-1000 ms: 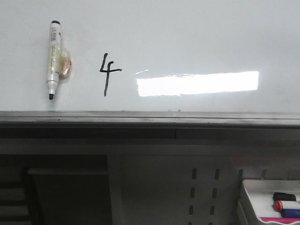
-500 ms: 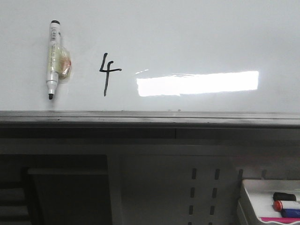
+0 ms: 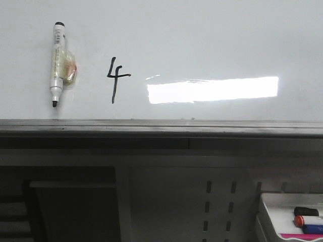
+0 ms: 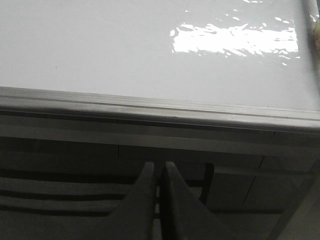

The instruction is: Write number 4 on whiteboard

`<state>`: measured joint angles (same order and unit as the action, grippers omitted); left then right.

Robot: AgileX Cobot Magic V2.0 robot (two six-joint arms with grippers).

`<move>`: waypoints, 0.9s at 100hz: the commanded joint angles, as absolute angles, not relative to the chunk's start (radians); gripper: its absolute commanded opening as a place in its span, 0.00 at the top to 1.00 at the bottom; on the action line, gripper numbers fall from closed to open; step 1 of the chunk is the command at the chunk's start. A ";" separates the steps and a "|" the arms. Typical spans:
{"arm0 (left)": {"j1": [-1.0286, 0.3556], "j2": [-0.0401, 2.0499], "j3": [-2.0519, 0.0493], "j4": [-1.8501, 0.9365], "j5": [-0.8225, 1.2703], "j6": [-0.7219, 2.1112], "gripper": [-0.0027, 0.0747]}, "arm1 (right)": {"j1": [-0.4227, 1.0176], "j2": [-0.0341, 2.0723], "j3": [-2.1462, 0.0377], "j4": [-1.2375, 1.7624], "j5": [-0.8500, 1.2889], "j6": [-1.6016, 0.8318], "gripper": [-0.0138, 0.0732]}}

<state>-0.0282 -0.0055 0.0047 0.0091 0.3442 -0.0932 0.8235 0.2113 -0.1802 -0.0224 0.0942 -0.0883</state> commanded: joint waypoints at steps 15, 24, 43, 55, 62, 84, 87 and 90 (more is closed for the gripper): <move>-0.027 -0.030 0.038 0.000 0.304 -0.094 0.99 | 0.818 0.217 -0.208 -0.033 0.016 -0.091 0.92; -0.027 -0.030 0.038 0.000 0.304 -0.094 0.99 | 0.810 0.217 -0.208 -0.033 0.010 -0.091 0.92; -0.027 -0.030 0.038 0.000 0.304 -0.094 0.99 | 0.671 0.217 -0.203 -0.033 0.006 -0.091 0.92; -0.027 -0.030 0.038 0.000 0.304 -0.094 0.99 | 0.500 0.217 -0.169 -0.033 -0.039 -0.091 0.92; -0.027 -0.030 0.038 0.000 0.304 -0.094 0.99 | 0.387 0.217 -0.139 -0.033 -0.069 -0.091 0.92; -0.027 -0.030 0.038 0.000 0.304 -0.094 0.99 | 0.101 0.217 -0.073 -0.031 -0.081 -0.091 0.92; -0.027 -0.030 0.038 0.000 0.304 -0.094 0.99 | 0.078 0.217 -0.065 -0.031 -0.081 -0.091 0.92; -0.027 -0.030 0.038 0.000 0.304 -0.094 0.99 | 0.059 0.217 -0.055 -0.031 -0.081 -0.091 0.92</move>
